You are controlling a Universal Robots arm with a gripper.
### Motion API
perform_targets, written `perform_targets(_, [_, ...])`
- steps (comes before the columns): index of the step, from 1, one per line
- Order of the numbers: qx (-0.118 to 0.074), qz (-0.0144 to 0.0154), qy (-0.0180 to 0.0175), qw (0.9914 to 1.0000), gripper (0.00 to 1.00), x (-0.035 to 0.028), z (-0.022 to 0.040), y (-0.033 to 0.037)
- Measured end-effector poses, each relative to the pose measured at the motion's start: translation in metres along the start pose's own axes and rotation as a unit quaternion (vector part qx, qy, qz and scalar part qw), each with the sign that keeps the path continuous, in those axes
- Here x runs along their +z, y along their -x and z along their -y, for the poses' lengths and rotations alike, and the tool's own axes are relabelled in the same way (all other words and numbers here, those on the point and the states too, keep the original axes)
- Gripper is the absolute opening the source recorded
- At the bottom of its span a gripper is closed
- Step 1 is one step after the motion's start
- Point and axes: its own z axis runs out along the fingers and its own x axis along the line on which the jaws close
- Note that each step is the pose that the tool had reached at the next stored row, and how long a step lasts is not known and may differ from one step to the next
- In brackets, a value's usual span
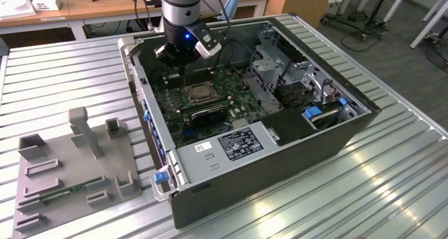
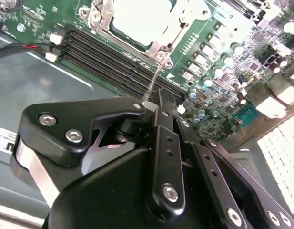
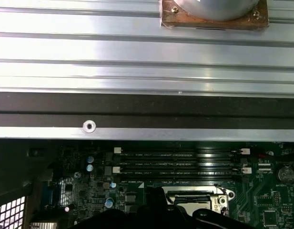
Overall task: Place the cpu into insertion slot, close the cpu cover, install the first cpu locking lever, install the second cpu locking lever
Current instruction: 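Install the first cpu locking lever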
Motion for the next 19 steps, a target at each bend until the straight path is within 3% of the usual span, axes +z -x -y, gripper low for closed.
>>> perform_targets(9, [0.002, 0.0004, 0.0, 1.0, 0.11, 0.0002, 0.0, 0.0019])
perform_targets(19, [0.002, 0.0004, 0.0019, 1.0, 0.11, 0.0035, 0.0006, 0.0164])
